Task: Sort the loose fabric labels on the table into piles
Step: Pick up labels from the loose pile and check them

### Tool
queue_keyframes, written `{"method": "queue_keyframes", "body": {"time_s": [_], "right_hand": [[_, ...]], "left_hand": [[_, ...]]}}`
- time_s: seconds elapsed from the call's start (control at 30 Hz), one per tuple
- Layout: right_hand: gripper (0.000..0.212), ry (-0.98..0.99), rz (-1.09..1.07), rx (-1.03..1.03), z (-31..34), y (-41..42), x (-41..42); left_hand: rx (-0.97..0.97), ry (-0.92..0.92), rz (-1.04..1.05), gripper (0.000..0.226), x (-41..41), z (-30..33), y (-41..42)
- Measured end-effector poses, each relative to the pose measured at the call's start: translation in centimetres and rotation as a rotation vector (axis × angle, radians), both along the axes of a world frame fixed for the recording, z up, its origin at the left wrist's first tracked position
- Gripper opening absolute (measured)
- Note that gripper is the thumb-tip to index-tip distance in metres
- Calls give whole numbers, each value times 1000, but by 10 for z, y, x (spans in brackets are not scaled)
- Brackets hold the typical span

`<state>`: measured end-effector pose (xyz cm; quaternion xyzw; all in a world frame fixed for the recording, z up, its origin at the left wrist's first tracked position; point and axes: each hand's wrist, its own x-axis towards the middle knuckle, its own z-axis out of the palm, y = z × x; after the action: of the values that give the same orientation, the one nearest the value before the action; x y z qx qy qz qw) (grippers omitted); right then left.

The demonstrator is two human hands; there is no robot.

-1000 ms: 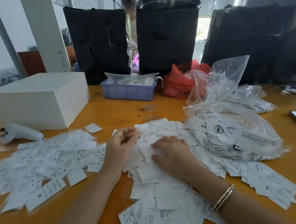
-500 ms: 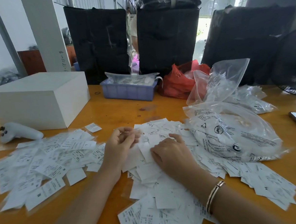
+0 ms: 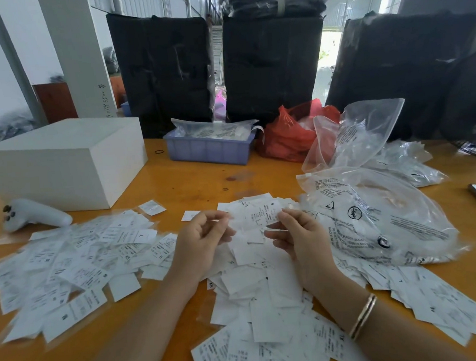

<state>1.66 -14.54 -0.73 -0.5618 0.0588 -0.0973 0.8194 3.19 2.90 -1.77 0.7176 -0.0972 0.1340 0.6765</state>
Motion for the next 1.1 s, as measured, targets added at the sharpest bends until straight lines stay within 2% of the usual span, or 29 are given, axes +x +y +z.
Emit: {"method": "queue_keyframes", "body": {"time_s": [0.3, 0.37, 0.5, 0.57, 0.77, 0.97, 1.1], "right_hand": [[30, -26, -4, 146, -8, -7, 8], [33, -56, -2, 81, -10, -6, 9], [37, -185, 15, -242, -9, 1, 3], [36, -243, 33, -334, -9, 4, 0], [35, -307, 27, -440, -7, 5, -2], [39, -347, 66, -564, -12, 8, -1], [38, -361, -5, -553, -15, 5, 2]], "left_hand": [[-17, 16, -43, 15, -1, 0, -1], [-7, 15, -59, 15, -2, 0, -1], [67, -27, -81, 18, -4, 0, 0], [100, -50, -92, 21, -4, 1, 0], [163, -95, -105, 25, -5, 2, 0], [187, -70, -73, 19, -3, 2, -1], [167, -46, -48, 16, -3, 2, -1]]}}
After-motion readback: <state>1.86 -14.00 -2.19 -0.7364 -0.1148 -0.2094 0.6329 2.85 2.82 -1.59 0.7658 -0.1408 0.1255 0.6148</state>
